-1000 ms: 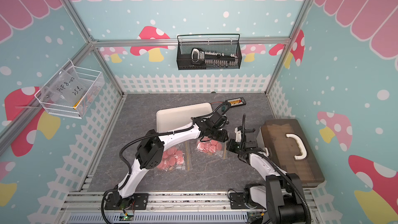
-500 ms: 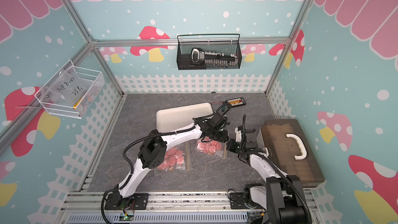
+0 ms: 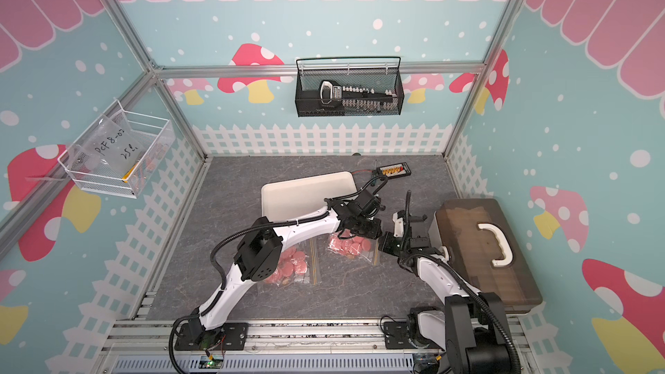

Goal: Pour cookies out of the ziploc bag
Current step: Open the ziploc bag at the center of the board.

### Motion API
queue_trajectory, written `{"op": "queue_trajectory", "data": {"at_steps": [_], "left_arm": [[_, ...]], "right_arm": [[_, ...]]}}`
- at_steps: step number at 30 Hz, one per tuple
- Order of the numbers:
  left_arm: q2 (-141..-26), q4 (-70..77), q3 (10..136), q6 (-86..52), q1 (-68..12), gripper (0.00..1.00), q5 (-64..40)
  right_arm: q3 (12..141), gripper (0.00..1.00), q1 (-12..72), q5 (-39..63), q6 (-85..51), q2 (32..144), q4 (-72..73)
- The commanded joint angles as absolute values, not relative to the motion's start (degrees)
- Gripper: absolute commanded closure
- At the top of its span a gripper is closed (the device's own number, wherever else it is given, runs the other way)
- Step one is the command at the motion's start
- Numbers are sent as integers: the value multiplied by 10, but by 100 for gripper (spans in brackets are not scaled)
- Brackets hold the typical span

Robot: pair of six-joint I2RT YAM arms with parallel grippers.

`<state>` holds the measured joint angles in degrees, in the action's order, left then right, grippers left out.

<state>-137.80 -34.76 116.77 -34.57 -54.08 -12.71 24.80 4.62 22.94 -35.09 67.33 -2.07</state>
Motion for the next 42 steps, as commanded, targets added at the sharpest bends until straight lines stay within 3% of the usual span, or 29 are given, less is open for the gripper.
{"op": "queue_trajectory", "data": {"at_steps": [1, 26, 35, 42], "left_arm": [[-1388, -358, 1186, -359, -545, 71, -118], [-1384, -353, 1183, -364, -545, 100, -115], [-1356, -332, 1149, -359, -545, 100, -113], [-1346, -321, 1134, -364, -544, 100, -119]], "right_arm": [[240, 100, 51, 227, -353, 668, -17], [246, 100, 51, 220, -359, 676, -26], [253, 73, 50, 213, -360, 683, -30], [248, 74, 51, 212, -360, 678, -28]]}}
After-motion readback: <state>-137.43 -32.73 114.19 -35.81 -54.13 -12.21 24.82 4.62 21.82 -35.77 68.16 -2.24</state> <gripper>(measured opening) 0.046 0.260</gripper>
